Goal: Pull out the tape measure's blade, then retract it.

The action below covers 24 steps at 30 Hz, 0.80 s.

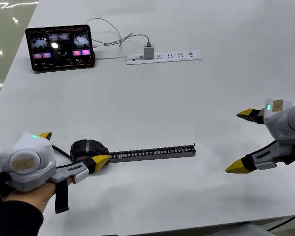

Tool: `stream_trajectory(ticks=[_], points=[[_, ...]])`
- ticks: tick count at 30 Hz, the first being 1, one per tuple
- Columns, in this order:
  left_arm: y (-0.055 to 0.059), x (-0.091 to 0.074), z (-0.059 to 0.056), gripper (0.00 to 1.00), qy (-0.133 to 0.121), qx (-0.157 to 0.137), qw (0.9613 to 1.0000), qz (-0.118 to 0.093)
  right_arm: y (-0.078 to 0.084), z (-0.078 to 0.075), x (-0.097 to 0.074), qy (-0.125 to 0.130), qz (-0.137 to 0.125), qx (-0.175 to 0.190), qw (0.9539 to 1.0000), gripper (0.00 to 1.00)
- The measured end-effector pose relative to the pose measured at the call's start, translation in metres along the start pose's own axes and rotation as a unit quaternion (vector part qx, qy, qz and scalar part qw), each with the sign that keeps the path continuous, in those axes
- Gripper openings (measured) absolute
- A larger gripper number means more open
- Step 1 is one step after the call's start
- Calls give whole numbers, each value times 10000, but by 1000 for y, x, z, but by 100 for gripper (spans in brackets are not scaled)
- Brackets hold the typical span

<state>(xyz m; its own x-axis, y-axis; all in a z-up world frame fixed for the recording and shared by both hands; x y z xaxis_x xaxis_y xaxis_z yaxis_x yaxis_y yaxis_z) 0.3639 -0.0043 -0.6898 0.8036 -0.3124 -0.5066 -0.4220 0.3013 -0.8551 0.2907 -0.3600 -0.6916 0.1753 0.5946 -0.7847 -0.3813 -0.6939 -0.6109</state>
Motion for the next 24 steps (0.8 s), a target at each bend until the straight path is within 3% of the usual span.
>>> stream_trajectory(ticks=[12,14,16,18,21,24], points=[[6,12,-13,99,-188,-105,9998,-42,-15,-6,24,-329,340,-170,9987,89],[7,12,-12,99,-410,-169,9989,-129,-18,-7,28,-381,389,-226,9983,89],[12,13,-15,99,-387,-163,9990,-147,-22,-8,32,-428,488,-334,9973,88],[14,13,-10,99,-576,-241,9979,-185,-24,-8,37,-494,564,-434,9962,86],[15,14,-6,99,-657,-465,9966,-194,-25,-9,44,-576,710,-589,9941,84],[17,15,-4,99,-726,-512,9958,-217,-27,-10,50,-681,778,-740,9919,77]])
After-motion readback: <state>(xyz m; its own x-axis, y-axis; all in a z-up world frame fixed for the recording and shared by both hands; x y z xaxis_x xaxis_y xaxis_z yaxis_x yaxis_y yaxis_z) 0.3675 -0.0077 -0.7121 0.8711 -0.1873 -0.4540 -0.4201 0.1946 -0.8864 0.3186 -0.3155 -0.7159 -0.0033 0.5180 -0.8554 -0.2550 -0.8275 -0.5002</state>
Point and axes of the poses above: the centre of the closed fingertips' face, and the gripper's own axes: x roughly forward along the fingers, z roughly to its left, y roughly out of its underside, the point moved 3 cm from there along -x, roughly backward along the fingers, and after that the axes turned 12 degrees about -y, right-handed, at the moved point
